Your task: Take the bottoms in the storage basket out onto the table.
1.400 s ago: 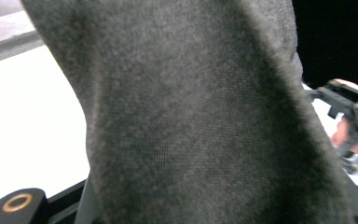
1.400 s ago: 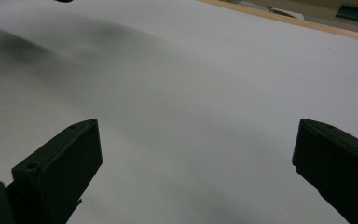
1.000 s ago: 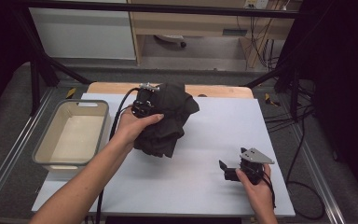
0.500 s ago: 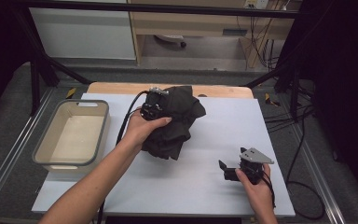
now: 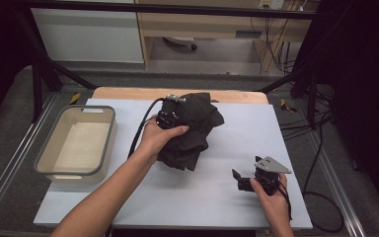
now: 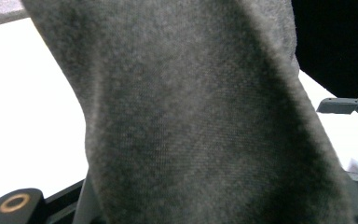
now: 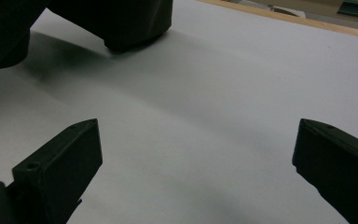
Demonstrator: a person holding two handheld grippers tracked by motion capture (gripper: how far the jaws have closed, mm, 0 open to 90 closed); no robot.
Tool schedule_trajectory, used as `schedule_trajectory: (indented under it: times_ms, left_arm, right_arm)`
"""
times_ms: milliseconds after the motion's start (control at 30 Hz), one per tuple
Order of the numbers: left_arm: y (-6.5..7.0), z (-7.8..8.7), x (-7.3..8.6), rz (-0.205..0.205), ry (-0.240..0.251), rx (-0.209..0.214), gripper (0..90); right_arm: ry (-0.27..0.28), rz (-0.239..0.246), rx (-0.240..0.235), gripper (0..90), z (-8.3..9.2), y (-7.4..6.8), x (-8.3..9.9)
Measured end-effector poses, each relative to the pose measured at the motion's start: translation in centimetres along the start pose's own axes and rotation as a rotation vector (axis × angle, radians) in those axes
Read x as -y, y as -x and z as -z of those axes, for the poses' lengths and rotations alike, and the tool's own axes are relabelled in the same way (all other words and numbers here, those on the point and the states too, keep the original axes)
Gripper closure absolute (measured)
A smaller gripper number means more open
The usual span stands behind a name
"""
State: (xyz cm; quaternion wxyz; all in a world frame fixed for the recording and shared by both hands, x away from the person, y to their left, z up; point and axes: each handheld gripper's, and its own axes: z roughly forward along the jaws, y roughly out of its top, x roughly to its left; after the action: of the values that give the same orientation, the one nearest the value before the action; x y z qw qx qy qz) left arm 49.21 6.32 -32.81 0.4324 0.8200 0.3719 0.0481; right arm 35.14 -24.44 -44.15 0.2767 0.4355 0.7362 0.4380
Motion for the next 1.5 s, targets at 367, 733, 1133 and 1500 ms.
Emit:
schedule_trajectory:
  times_ms: [367, 733, 1133, 1500]
  left_arm:
    - [0.1, -1.8, 0.1, 0.003, 0.000, 0.012, 47.9]
    - [0.0, -2.4, 0.6, 0.014, 0.031, -0.016, 47.8]
    - [-0.8, -3.2, 1.3, 0.041, 0.025, 0.010, 47.6]
    - [-0.5, -4.6, 2.1, 0.051, 0.011, 0.010, 47.3]
  right_arm:
    - [0.006, 0.002, -0.001, 2.1, 0.1, 0.0, -0.1]
    - [0.005, 0.000, 0.001, 2.0, 0.1, 0.1, -0.1]
    - [0.002, 0.005, -0.003, 2.1, -0.1, 0.0, -0.2]
    - [0.005, 0.010, -0.003, 2.1, -0.1, 0.0, -0.2]
